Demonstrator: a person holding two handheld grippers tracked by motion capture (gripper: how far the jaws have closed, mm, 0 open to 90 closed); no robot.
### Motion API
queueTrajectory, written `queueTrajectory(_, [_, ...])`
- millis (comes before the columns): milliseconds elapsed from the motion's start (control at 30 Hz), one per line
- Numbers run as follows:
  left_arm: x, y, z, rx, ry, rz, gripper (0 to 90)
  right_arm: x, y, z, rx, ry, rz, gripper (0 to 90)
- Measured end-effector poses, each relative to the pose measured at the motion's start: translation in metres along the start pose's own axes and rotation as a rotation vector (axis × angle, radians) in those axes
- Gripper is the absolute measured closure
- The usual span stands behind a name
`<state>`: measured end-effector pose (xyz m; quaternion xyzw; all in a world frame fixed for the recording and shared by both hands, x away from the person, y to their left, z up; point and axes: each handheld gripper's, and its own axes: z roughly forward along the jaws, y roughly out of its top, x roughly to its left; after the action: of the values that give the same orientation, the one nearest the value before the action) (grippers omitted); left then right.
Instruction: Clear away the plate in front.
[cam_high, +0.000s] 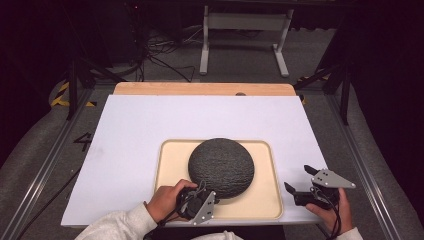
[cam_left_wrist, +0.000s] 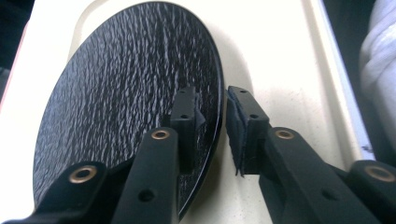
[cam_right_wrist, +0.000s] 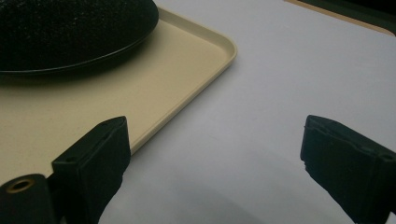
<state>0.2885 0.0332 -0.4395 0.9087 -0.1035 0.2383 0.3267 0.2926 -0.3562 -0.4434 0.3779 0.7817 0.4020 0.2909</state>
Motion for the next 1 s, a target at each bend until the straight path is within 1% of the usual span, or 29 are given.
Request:
queueTrajectory(67, [0.001, 0.0, -0.001, -0.004, 0.0, 0.003, 71.3, 0.0, 0.0, 0.0, -0.002, 0.002, 0.002, 8.8])
queueTrajectory(100, [0.001, 0.0, -0.001, -0.008, 0.007, -0.007, 70.4, 0.0, 0.0, 0.0, 0.0, 0.001, 0.001, 8.8])
queueTrajectory(167, [0.003, 0.0, -0.002, -0.015, 0.006, -0.012, 68.6, 0.0, 0.0, 0.0, -0.001, 0.001, 0.002, 8.8])
queueTrajectory(200, [0.003, 0.0, -0.002, -0.025, 0.018, -0.024, 68.2, 0.0, 0.0, 0.0, -0.001, 0.001, 0.001, 8.8])
queueTrajectory(233, [0.004, 0.0, -0.002, -0.028, 0.019, -0.03, 65.4, 0.0, 0.0, 0.0, 0.0, 0.001, 0.001, 8.8])
queueTrajectory(267, [0.005, 0.0, -0.002, -0.032, 0.014, -0.032, 64.1, 0.0, 0.0, 0.0, 0.0, 0.002, 0.001, 8.8])
queueTrajectory(300, [0.006, 0.0, -0.003, -0.035, 0.02, -0.036, 63.1, 0.0, 0.0, 0.001, -0.001, 0.003, 0.001, 8.8])
queueTrajectory(333, [0.006, 0.001, -0.003, -0.037, 0.019, -0.033, 60.9, 0.0, 0.0, 0.0, 0.0, 0.002, 0.0, 8.8])
queueTrajectory(367, [0.008, 0.001, -0.004, -0.05, 0.009, -0.032, 59.3, 0.0, 0.0, 0.0, 0.0, 0.002, 0.001, 8.8])
queueTrajectory(400, [0.008, 0.001, -0.004, -0.05, 0.009, -0.032, 58.3, 0.0, 0.0, 0.0, 0.0, 0.002, 0.001, 8.8])
queueTrajectory(467, [0.011, 0.002, -0.006, -0.067, 0.028, -0.04, 56.6, 0.0, 0.001, 0.0, -0.001, 0.013, 0.013, 8.8])
queueTrajectory(500, [0.012, 0.002, -0.006, -0.068, 0.023, -0.047, 53.3, 0.0, 0.001, 0.0, -0.003, 0.016, 0.015, 8.8])
queueTrajectory(567, [0.014, 0.001, -0.007, -0.067, 0.035, -0.065, 47.5, 0.001, 0.002, -0.001, -0.007, 0.019, 0.01, 8.8])
queueTrajectory(600, [0.015, 0.001, -0.008, -0.068, 0.033, -0.059, 46.7, 0.002, 0.002, -0.001, -0.008, 0.019, 0.009, 8.8])
queueTrajectory(667, [0.017, 0.0, -0.008, -0.074, 0.041, -0.074, 42.1, 0.002, 0.003, -0.001, -0.011, 0.015, 0.005, 8.9])
queueTrajectory(700, [0.017, 0.0, -0.008, -0.07, 0.042, -0.087, 38.8, 0.003, 0.003, -0.002, -0.018, 0.006, 0.003, 9.0])
queueTrajectory(767, [0.02, -0.001, -0.007, -0.075, 0.05, -0.09, 33.6, 0.004, 0.005, -0.004, -0.035, 0.003, 0.0, 9.0])
queueTrajectory(800, [0.021, -0.001, -0.007, -0.076, 0.046, -0.096, 30.6, 0.004, 0.005, -0.005, -0.037, 0.001, -0.004, 8.9])
queueTrajectory(833, [0.022, -0.001, -0.007, -0.075, 0.038, -0.108, 28.7, 0.004, 0.005, -0.005, -0.035, 0.002, -0.005, 8.9])
queueTrajectory(867, [0.023, -0.001, -0.007, -0.084, 0.045, -0.11, 26.5, 0.004, 0.005, -0.004, -0.031, 0.003, -0.006, 8.9])
queueTrajectory(933, [0.026, -0.001, -0.006, -0.077, 0.05, -0.121, 22.3, 0.005, 0.005, -0.003, -0.026, 0.005, -0.006, 8.9])
queueTrajectory(967, [0.027, -0.002, -0.006, -0.065, 0.057, -0.13, 18.6, 0.005, 0.005, -0.003, -0.025, 0.005, -0.007, 8.9])
queueTrajectory(1000, [0.027, -0.002, -0.006, -0.065, 0.057, -0.13, 13.8, 0.005, 0.005, -0.003, -0.025, 0.005, -0.007, 8.9])
